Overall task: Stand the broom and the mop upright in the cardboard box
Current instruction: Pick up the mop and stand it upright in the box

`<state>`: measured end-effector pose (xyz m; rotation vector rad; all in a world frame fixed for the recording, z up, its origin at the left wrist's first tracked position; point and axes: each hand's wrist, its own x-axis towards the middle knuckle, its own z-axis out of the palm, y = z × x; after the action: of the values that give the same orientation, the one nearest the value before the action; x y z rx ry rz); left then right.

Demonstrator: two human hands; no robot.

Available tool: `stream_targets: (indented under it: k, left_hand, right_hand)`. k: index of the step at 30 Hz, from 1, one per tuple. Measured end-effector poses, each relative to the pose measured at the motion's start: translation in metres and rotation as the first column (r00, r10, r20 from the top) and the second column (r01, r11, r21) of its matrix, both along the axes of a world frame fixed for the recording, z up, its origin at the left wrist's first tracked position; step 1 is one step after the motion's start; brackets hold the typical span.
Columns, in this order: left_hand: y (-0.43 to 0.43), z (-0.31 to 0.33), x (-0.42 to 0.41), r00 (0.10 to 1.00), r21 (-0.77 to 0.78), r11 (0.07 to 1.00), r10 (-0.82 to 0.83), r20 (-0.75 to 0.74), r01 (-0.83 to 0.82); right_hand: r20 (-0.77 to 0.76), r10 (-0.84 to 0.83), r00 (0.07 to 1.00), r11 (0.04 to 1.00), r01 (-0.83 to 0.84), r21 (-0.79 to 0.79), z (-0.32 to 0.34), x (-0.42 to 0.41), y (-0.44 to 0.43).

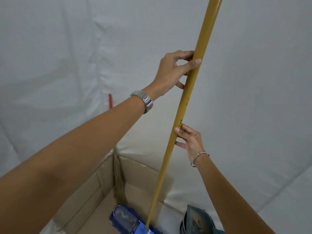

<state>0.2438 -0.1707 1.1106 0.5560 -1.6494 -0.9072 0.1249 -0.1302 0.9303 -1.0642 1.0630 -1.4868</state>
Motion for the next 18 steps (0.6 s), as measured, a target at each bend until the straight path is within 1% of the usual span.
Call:
stream_targets:
  k: [7, 13, 18]
  left_hand:
    - [-0.075, -0.006, 0.057, 0.999, 0.007, 0.999, -0.051, -0.011, 0.051]
    - [-0.118, -0.017, 0.068, 0.995, 0.029, 0.995, -0.1, -0.007, 0.1]
    - [-0.162, -0.034, 0.075, 0.998, 0.053, 0.996, -0.067, -0.021, 0.068]
  right_hand:
    - [-0.011, -0.099, 0.995, 0.995, 0.099, 0.02, -0.003, 0.052, -0.072]
    - [-0.002, -0.181, 0.983, 0.983, 0.181, 0.007, -0.012, 0.066, -0.106]
    - [0.019, -0.183, 0.983, 0.983, 0.182, 0.018, -0.023, 0.07, -0.147]
